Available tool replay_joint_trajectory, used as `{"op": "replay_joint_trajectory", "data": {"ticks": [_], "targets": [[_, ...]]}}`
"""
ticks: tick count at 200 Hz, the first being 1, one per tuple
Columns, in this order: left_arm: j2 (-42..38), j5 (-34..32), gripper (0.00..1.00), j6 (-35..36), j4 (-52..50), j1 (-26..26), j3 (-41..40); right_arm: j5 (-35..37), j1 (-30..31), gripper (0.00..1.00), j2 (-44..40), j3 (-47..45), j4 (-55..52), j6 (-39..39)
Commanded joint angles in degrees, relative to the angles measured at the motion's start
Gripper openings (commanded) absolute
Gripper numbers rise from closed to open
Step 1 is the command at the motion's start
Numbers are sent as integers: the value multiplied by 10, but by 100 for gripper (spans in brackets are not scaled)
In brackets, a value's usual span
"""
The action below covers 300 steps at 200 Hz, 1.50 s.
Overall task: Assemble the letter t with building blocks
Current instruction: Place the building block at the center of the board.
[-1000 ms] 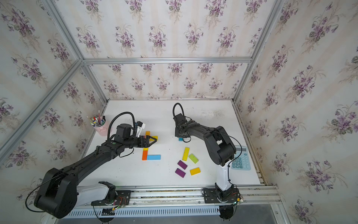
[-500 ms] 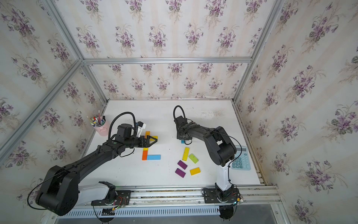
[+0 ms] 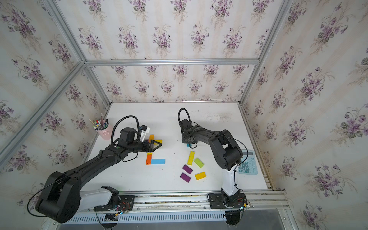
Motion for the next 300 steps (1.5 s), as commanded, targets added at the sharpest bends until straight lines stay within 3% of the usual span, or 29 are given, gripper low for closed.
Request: {"op": "replay_joint_trajectory", "data": {"ticks": [1, 29, 53, 105, 149, 241, 256, 274, 300], "targets": [[-2, 9, 100, 8, 17, -1, -2, 1, 0, 46, 6, 0, -13, 6], [-4, 11, 100, 8, 19, -1, -4, 4, 1, 46, 3, 0, -13, 7], [-5, 12, 100, 8, 19, -1, -4, 14, 0, 33, 2, 1, -15, 7], [-10, 17, 100, 8, 15, -1, -5, 10, 0, 35, 9, 9, -13, 3], [-11, 13, 100, 10, 9, -1, -5, 10, 0, 46, 4, 6, -11, -1], [5, 36, 100, 11, 15, -3, 4, 18, 0, 42, 4, 9, -9, 0], [9, 40, 100, 10, 18, -4, 4, 17, 0, 47, -1, 8, -6, -4], [14, 43, 100, 11, 19, -7, 7, 12, -1, 67, -8, 7, 4, -13], [14, 39, 100, 28, 5, -16, 16, 6, 0, 84, -23, 8, 13, -26]]}}
